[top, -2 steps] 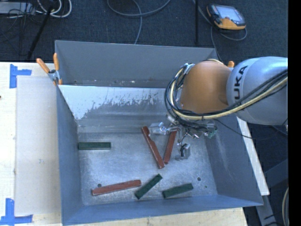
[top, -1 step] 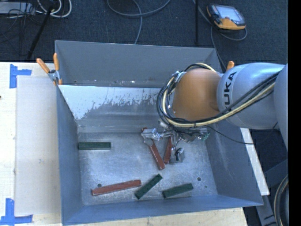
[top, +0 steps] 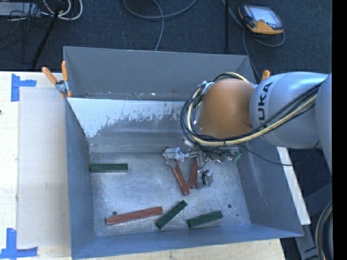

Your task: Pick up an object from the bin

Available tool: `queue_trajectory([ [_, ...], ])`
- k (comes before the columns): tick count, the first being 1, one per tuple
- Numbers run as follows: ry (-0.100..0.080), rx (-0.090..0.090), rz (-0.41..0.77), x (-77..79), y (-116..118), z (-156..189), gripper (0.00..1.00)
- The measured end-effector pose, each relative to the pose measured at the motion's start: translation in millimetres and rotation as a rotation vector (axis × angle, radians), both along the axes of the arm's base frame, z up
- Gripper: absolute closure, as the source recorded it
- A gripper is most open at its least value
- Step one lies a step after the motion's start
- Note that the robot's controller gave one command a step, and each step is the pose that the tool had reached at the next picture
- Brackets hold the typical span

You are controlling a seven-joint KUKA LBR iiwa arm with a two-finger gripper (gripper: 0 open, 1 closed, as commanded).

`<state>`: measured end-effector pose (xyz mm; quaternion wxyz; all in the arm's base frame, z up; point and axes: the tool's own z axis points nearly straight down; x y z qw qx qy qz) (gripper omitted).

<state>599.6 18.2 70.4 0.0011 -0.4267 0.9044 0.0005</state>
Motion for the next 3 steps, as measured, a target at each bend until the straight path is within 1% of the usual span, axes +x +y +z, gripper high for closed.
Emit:
queue_trajectory([
  [1,-0.005,0.001,-0.001,1.8,1,2,1.0],
  [2,-0.007,-0.001,-0.007,4.2,2,93,1.0],
  [3,-0.002,-0.001,-0.013,5.2,3,118,1.0],
])
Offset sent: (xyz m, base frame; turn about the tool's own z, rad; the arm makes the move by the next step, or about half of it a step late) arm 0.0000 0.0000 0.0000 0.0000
